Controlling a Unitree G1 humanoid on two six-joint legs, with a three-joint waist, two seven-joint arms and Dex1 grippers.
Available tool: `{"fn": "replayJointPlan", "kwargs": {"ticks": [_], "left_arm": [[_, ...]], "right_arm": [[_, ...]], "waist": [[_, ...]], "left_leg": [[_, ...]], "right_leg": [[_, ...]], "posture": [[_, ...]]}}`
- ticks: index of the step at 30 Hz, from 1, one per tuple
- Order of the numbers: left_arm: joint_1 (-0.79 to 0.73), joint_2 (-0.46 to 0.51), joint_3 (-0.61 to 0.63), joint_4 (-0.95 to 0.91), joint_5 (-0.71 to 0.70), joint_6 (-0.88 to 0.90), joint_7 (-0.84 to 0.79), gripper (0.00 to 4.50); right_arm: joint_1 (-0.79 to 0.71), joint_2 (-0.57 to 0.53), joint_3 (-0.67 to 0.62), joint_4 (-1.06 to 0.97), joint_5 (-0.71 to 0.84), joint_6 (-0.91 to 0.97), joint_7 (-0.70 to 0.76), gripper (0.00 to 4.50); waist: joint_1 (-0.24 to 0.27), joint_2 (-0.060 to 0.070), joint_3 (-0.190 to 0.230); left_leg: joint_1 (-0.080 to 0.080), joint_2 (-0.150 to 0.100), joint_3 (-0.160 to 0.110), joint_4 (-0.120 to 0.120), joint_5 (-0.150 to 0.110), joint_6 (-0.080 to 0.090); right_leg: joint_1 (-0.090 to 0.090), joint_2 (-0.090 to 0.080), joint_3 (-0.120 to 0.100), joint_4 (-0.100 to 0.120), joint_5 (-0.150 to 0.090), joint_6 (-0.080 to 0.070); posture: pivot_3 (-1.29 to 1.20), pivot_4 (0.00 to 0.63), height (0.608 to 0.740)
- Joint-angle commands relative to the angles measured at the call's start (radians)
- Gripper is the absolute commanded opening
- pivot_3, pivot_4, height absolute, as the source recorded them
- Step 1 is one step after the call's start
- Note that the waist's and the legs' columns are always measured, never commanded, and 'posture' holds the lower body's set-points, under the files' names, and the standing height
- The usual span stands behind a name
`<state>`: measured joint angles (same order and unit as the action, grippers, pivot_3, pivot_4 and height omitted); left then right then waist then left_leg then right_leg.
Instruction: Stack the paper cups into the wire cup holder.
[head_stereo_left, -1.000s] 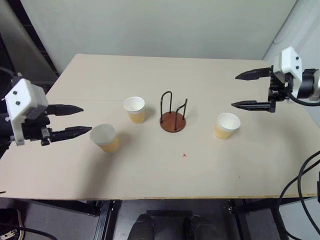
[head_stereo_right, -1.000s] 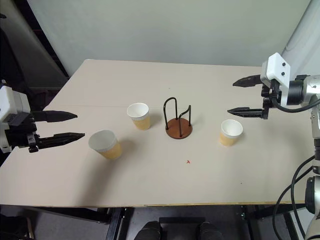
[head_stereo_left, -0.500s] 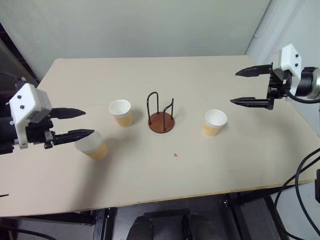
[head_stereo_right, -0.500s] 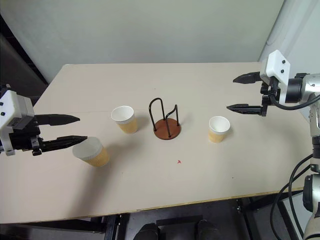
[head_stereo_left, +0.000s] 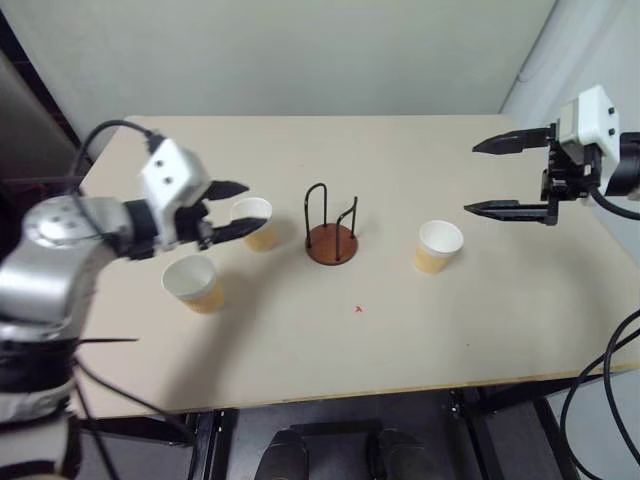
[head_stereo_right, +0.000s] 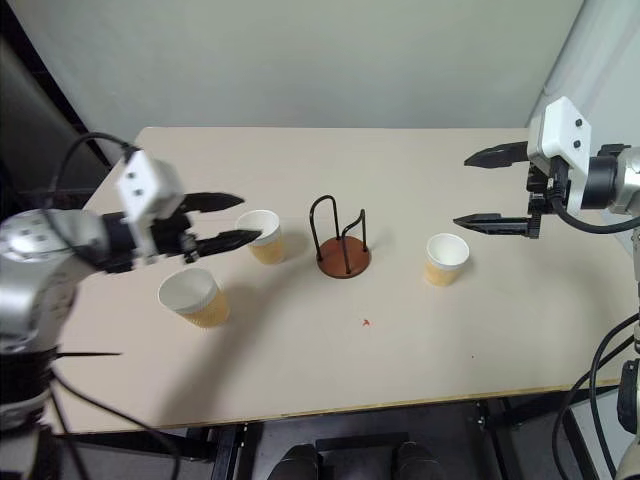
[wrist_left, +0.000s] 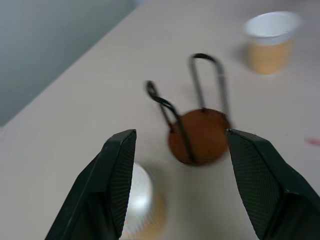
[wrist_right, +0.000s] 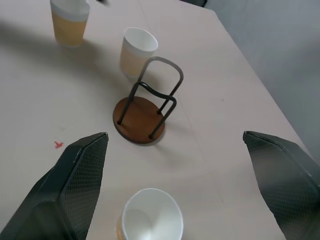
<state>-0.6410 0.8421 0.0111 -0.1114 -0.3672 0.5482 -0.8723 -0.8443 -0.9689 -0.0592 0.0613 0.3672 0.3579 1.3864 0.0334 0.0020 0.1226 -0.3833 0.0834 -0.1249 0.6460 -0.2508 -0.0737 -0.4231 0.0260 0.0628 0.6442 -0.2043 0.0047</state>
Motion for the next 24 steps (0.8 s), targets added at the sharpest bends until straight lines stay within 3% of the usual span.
{"fn": "replayJointPlan", "kwargs": {"ticks": [1, 7, 15, 18, 20, 24], "left_arm": [[-0.092, -0.099, -0.079, 0.08, 0.072, -0.016, 0.062, 3.04], [-0.195, -0.248, -0.189, 0.255, 0.187, -0.047, 0.107, 3.04], [-0.276, -0.362, -0.227, 0.43, 0.301, -0.065, 0.184, 3.04], [-0.275, -0.374, -0.225, 0.427, 0.314, -0.072, 0.178, 2.47], [-0.272, -0.378, -0.205, 0.393, 0.295, -0.073, 0.161, 1.78], [-0.258, -0.366, -0.162, 0.302, 0.244, -0.028, 0.118, 1.78]], "right_arm": [[0.005, -0.023, -0.041, -0.101, 0.049, 0.042, -0.017, 4.5], [0.033, -0.028, -0.045, -0.254, 0.111, 0.132, -0.059, 4.5], [0.102, -0.064, -0.09, -0.378, 0.163, 0.212, -0.125, 4.5], [0.114, -0.077, -0.099, -0.388, 0.165, 0.218, -0.142, 4.5], [0.123, -0.086, -0.104, -0.387, 0.168, 0.217, -0.147, 4.5], [0.136, -0.089, -0.103, -0.381, 0.166, 0.205, -0.156, 4.5]], "waist": [[-0.001, 0.0, 0.0], [-0.003, 0.0, 0.0], [0.01, 0.0, 0.0], [0.013, 0.0, 0.0], [0.014, 0.0, 0.0], [0.015, 0.0, 0.0]], "left_leg": [[0.0, -0.001, 0.001, 0.001, 0.0, 0.0], [-0.001, -0.004, 0.006, 0.002, -0.001, -0.001], [0.0, -0.01, 0.006, 0.005, -0.002, 0.0], [0.0, -0.015, 0.007, 0.008, -0.002, 0.001], [0.001, -0.017, 0.01, 0.01, -0.003, 0.003], [0.0, -0.017, 0.02, 0.017, -0.007, 0.01]], "right_leg": [[0.0, 0.0, -0.001, 0.0, 0.002, 0.005], [0.0, 0.0, 0.002, -0.003, 0.005, 0.017], [0.006, -0.002, 0.006, -0.002, -0.001, 0.027], [0.006, -0.004, 0.012, -0.002, -0.001, 0.03], [0.007, -0.005, 0.015, -0.002, -0.001, 0.031], [0.007, -0.006, 0.021, -0.003, -0.002, 0.03]], "posture": [[0.0, 0.15, 0.74], [0.0, 0.15, 0.74], [0.0, 0.15, 0.74], [0.0, 0.15, 0.74], [0.0, 0.15, 0.74], [0.0, 0.15, 0.74]]}}
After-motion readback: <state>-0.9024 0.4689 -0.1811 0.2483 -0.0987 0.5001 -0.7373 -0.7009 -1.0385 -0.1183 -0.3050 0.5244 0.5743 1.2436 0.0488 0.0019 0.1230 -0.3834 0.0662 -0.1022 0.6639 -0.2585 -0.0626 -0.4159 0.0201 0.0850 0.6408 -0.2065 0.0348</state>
